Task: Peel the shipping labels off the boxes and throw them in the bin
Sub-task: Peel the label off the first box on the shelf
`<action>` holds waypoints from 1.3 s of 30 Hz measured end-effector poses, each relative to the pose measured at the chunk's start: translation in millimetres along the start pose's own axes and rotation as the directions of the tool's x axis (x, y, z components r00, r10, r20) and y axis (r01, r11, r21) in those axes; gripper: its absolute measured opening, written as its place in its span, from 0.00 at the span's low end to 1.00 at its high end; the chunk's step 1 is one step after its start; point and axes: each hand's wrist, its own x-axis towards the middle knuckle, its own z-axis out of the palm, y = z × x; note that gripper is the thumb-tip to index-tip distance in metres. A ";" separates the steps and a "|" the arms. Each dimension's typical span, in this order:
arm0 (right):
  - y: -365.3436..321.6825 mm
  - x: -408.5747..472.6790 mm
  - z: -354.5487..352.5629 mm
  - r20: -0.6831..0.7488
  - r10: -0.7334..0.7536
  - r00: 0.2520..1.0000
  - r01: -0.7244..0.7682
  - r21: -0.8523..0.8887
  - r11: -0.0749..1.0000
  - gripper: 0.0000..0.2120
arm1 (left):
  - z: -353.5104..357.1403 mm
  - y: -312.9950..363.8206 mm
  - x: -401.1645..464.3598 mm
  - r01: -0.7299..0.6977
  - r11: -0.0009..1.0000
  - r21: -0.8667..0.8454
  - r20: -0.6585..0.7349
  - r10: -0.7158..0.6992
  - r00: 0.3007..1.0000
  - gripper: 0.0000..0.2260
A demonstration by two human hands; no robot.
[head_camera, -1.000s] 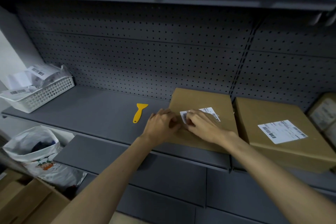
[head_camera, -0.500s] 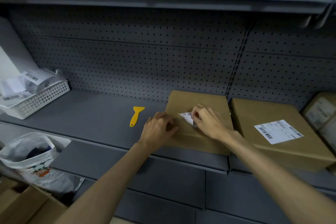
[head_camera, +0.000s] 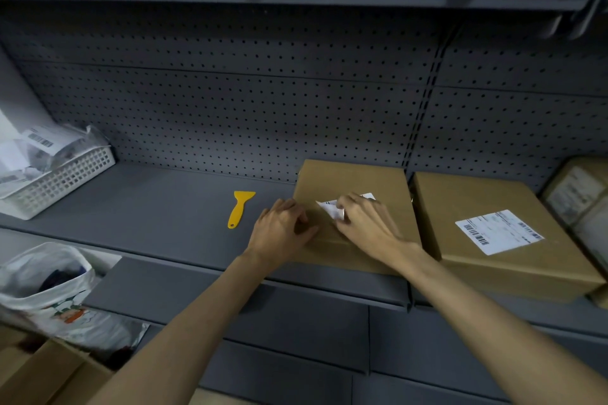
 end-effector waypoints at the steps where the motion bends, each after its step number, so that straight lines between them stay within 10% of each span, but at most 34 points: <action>1: 0.7 0.4 1.2 0.010 0.003 1.000 -0.003 0.014 1.000 0.07 | 0.0 0.3 0.2 0.001 1.000 0.004 0.004 -0.001 1.000 0.12; 15: 31.1 17.6 -9.2 0.105 0.151 0.983 -0.179 0.352 0.919 0.10 | 1.2 5.4 -4.1 -0.082 0.992 0.090 -0.012 0.084 0.996 0.12; 26: 62.8 16.1 -36.0 -0.125 0.438 0.890 -0.351 0.424 0.835 0.08 | 3.0 6.6 -1.5 -0.056 0.991 0.118 0.036 0.052 0.998 0.15; 31: 54.8 8.3 -31.4 -0.042 0.285 0.958 -0.259 0.312 0.914 0.09 | 0.0 7.5 0.1 -0.036 0.992 0.120 0.078 0.027 0.997 0.16; 37: 94.4 8.5 -75.6 -0.298 0.578 0.760 -0.407 0.475 0.780 0.07 | -3.2 11.2 -0.7 -0.029 0.990 0.135 0.106 0.015 0.994 0.16; 39: 86.9 4.4 -75.2 -0.268 0.531 0.804 -0.389 0.438 0.810 0.07 | -3.6 12.1 -1.5 -0.029 0.992 0.126 0.100 0.016 0.995 0.15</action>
